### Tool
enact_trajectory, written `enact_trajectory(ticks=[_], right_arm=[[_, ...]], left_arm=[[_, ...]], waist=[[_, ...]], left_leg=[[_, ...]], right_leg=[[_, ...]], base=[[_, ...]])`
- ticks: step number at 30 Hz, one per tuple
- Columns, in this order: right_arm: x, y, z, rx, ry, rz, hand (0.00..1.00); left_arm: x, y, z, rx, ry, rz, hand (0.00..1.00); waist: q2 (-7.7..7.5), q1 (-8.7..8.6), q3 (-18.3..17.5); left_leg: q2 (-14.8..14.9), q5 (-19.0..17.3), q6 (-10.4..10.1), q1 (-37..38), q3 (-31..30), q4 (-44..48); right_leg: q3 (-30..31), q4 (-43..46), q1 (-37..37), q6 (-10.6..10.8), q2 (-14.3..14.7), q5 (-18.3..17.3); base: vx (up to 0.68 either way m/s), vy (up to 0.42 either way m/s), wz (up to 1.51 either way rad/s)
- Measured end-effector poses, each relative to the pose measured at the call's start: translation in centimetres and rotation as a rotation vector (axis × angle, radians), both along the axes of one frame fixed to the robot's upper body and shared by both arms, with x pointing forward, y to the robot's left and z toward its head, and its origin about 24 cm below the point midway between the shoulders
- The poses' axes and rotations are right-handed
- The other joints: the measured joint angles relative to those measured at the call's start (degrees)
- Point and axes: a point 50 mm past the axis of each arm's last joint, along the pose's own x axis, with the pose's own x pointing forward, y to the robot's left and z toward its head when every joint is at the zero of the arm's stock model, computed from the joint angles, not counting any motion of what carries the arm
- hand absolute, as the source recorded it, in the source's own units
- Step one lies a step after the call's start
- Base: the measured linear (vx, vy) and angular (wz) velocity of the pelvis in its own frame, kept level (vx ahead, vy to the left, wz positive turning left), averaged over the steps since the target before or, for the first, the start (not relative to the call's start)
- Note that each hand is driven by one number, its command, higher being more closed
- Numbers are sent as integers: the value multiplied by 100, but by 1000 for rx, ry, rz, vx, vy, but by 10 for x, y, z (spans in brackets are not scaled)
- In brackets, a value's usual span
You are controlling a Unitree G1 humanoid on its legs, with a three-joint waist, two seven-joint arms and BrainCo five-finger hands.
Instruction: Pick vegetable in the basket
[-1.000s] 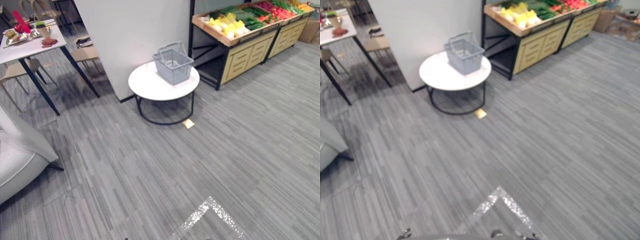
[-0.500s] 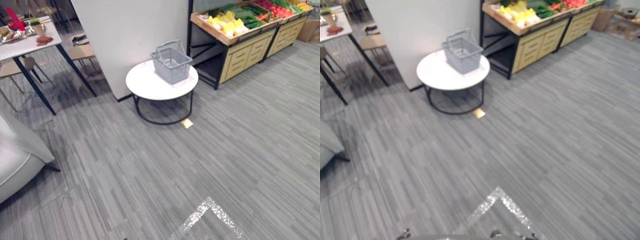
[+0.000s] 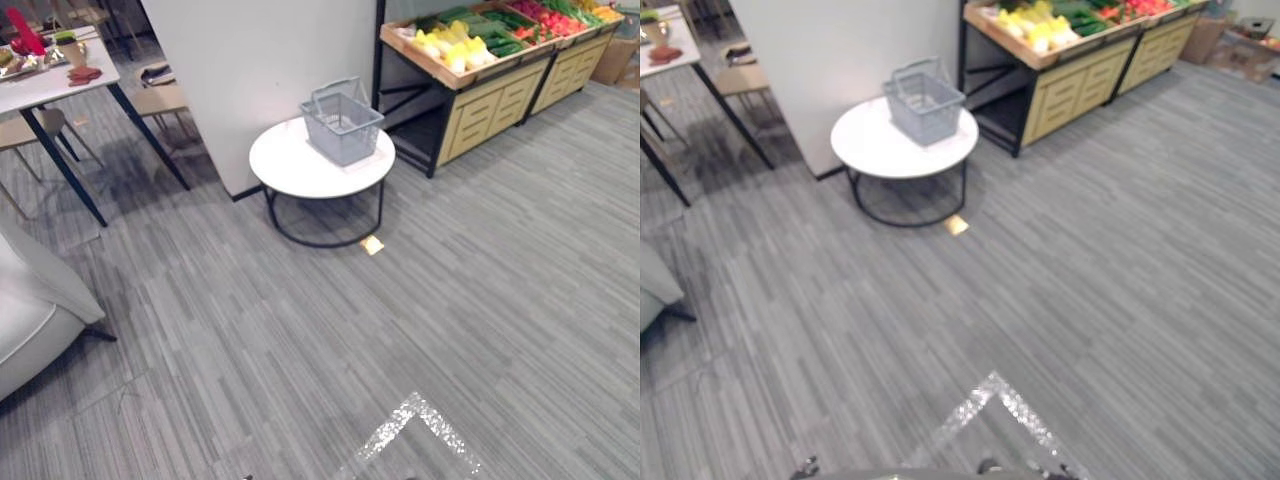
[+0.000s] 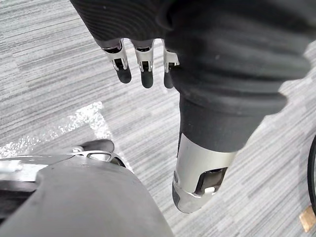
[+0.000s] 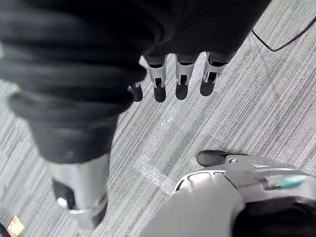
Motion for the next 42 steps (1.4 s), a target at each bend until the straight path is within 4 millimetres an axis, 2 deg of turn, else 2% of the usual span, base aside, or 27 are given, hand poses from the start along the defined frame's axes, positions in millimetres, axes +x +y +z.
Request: enact_trajectory(ticks=[9, 11, 13, 17, 19, 20, 21, 23, 24, 27, 30, 31, 33, 35, 36, 37, 38, 39, 40, 41, 42], right_arm=[[-1, 0, 0, 20, -5, -38, 0], [2, 0, 0, 20, -13, -36, 0], [10, -2, 1, 12, -31, -25, 0], [21, -3, 4, -4, -62, -17, 0], [25, 1, 4, -5, -64, 16, 0], [28, 3, 5, -9, -74, 44, 0], [29, 3, 5, -12, -78, 61, 0], [33, -2, 7, -31, -92, 92, 0], [33, -2, 8, -35, -94, 104, 0], [46, -10, 14, -60, -142, 125, 0], [73, -10, 23, -62, -226, 170, 0], [83, -9, 27, -63, -262, 182, 0], [92, -7, 30, -67, -291, 193, 0], [96, -8, 32, -65, -303, 188, 0], [94, -3, 29, -51, -294, 186, 0], [96, 3, 28, -34, -295, 192, 0], [99, 12, 28, -11, -305, 208, 0], [99, 18, 27, 6, -307, 209, 0], [97, 21, 25, 17, -297, 211, 0], [95, 22, 24, 18, -289, 214, 0], [93, 20, 23, 6, -274, 228, 0]], left_arm=[[1, 0, 0, -5, 2, -2, 0], [8, 1, 1, -2, -10, -8, 0], [18, 1, 2, 8, -31, -17, 0], [32, 3, 6, 38, -71, -16, 0], [41, 10, 10, 58, -113, -5, 0], [47, 13, 13, 61, -147, 20, 0], [50, 14, 15, 64, -166, 23, 0], [56, 11, 18, 47, -212, 53, 0], [57, 11, 18, 46, -216, 53, 0], [64, 7, 21, 20, -259, 85, 0], [70, 3, 25, -10, -313, 123, 0], [72, 0, 25, -19, -320, 124, 0], [74, -10, 25, -42, -328, 127, 0], [74, -16, 24, -56, -326, 132, 0], [77, -11, 25, -39, -329, 123, 0], [77, -10, 25, -34, -327, 120, 0], [80, -7, 26, -22, -329, 113, 0], [81, -2, 26, -12, -330, 134, 0], [80, 0, 26, -1, -323, 140, 0], [79, 1, 25, 2, -319, 136, 0], [77, -1, 24, 10, -301, 115, 0]], waist=[[0, -11, 8], [1, -22, 49], [13, -17, 180], [-15, -38, 405], [-161, -26, 467], [-255, -25, 515], [-275, -16, 525], [-172, -11, 636], [-109, -5, 655], [-80, 8, 662], [-66, 61, 662], [-29, 56, 666], [89, 63, 678], [198, 101, 714], [109, 180, 660], [-39, 172, 633], [-137, 165, 622], [-173, 194, 610], [-246, 195, 550], [-269, 185, 528], [-244, 185, 506]], left_leg=[[-5, 57, 87, -72, -51, -110], [3, 101, 141, -258, -170, -92], [32, 137, 163, -443, -184, -7], [57, 171, 106, -543, -167, 126], [87, 42, -31, -749, -137, 735], [187, -60, -52, -1125, -131, 1567], [275, -73, -38, -1367, -122, 2111], [790, 0, 47, -2159, -124, 4027], [888, -58, 49, -2306, -155, 4459], [740, -277, 6, -2600, -185, 4439], [555, -7, -25, -2842, -176, 2688], [521, 339, -52, -2800, -258, 1709], [558, 669, -119, -2768, -527, 713], [741, 693, -96, -2842, -616, 596], [669, 1353, 170, -2774, -349, 970], [558, 1164, 324, -2832, -272, 1171], [506, 867, 390, -2941, -188, 1471], [486, 660, 570, -3020, -103, 1923], [390, 461, 680, -2992, 37, 2163], [323, 399, 732, -2942, 75, 2210], [261, 275, 770, -2747, 179, 2177]], right_leg=[[-101, -7, -98, 0, 17, 0], [-174, 65, -249, -25, 8, -17], [-194, 522, -586, -214, -60, -199], [-205, 1377, -989, -294, -233, -682], [-161, 1771, -1130, -358, -401, -1060], [-153, 1821, -1106, -414, -473, -1152], [-146, 1814, -1079, -439, -485, -1167], [-198, 1792, -810, -483, -379, -1198], [-196, 1801, -690, -484, -349, -1260], [-79, 1735, -490, -487, -471, -1369], [121, 1433, -458, -311, -548, -1276], [186, 1304, -381, -199, -540, -1215], [272, 1182, -187, -3, -513, -1246], [436, 1172, 67, 270, -539, -1404], [626, 1052, 300, 476, -786, -1456], [714, 1005, 311, 532, -907, -1395], [811, 993, 272, 558, -1042, -1179], [957, 1018, 273, 667, -1194, -876], [1117, 1109, 279, 687, -1340, -664], [1172, 1186, 270, 677, -1424, -534], [1286, 1580, 111, 666, -1522, -242]], base=[[-2, -1, 3], [-5, -31, 21], [-24, -35, 15], [-33, -62, 2], [-34, -93, 4], [-32, -162, 6], [-10, -179, 4], [33, -159, -1], [79, -113, -5], [115, -12, -9], [178, 119, -38], [211, 158, -37], [321, 252, -36], [506, 403, -45], [477, 365, -41], [389, 281, -35], [457, 343, -18], [539, 407, -22], [529, 392, -18], [422, 281, -24], [412, 290, -28]])
